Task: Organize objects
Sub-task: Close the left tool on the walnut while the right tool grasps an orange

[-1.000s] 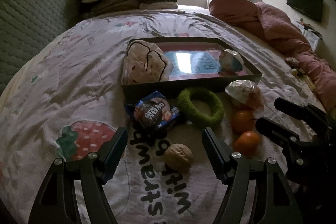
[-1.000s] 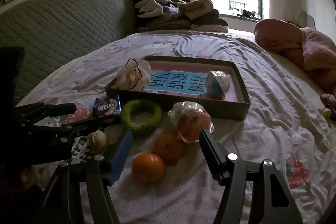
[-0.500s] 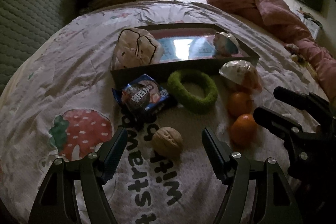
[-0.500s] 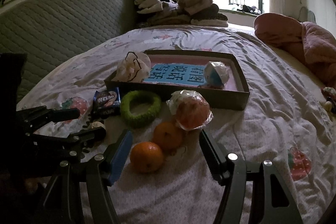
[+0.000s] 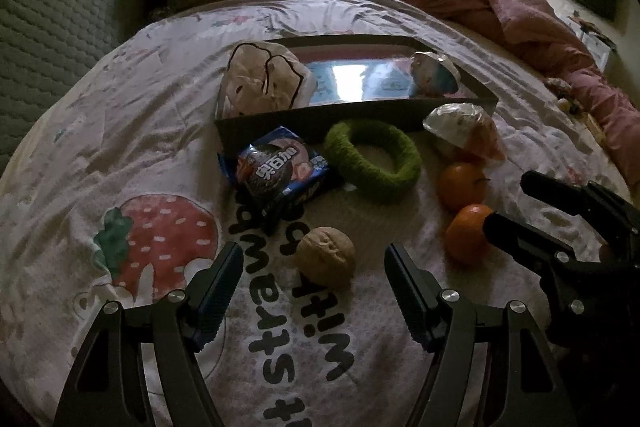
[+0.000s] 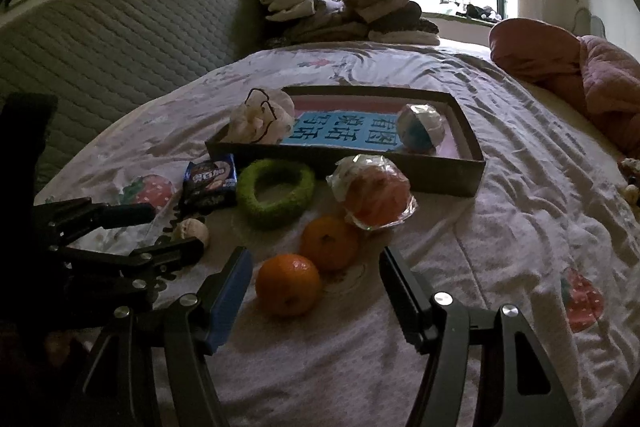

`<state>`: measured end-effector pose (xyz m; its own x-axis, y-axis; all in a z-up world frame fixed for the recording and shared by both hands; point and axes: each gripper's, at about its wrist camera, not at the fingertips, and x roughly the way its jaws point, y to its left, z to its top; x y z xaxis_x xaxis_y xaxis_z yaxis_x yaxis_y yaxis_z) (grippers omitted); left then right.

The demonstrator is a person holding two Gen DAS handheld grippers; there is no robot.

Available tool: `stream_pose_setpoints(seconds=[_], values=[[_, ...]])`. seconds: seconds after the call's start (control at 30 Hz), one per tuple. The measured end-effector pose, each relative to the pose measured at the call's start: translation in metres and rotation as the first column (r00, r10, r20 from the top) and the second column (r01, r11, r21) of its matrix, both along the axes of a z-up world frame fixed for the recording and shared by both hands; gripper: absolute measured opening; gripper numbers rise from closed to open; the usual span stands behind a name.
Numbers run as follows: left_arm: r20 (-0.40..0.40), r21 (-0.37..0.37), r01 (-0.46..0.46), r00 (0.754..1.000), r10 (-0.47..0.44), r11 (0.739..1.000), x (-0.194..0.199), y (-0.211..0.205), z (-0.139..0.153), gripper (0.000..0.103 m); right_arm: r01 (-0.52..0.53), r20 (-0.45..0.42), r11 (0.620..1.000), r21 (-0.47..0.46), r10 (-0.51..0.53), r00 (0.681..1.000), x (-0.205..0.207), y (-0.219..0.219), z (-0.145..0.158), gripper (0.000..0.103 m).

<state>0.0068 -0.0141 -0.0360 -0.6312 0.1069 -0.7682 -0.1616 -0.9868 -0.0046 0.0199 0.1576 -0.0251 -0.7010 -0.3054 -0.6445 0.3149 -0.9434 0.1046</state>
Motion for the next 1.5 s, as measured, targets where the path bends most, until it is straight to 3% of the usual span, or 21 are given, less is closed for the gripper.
stream_pose_setpoints(seconds=[0.87,1.5], values=[[0.056,0.008,-0.037,0.998,0.037,0.999,-0.011,0.0,-0.012,0.074,0.004,0.093,1.0,-0.004,-0.003,0.996,-0.007,-0.013,-0.02,0.065],[0.085,0.036,-0.071,0.994,0.068,0.997,-0.022,-0.005,-0.02,0.074,0.011,0.105,1.0,0.011,-0.012,0.994,-0.011,-0.018,-0.024,0.064]])
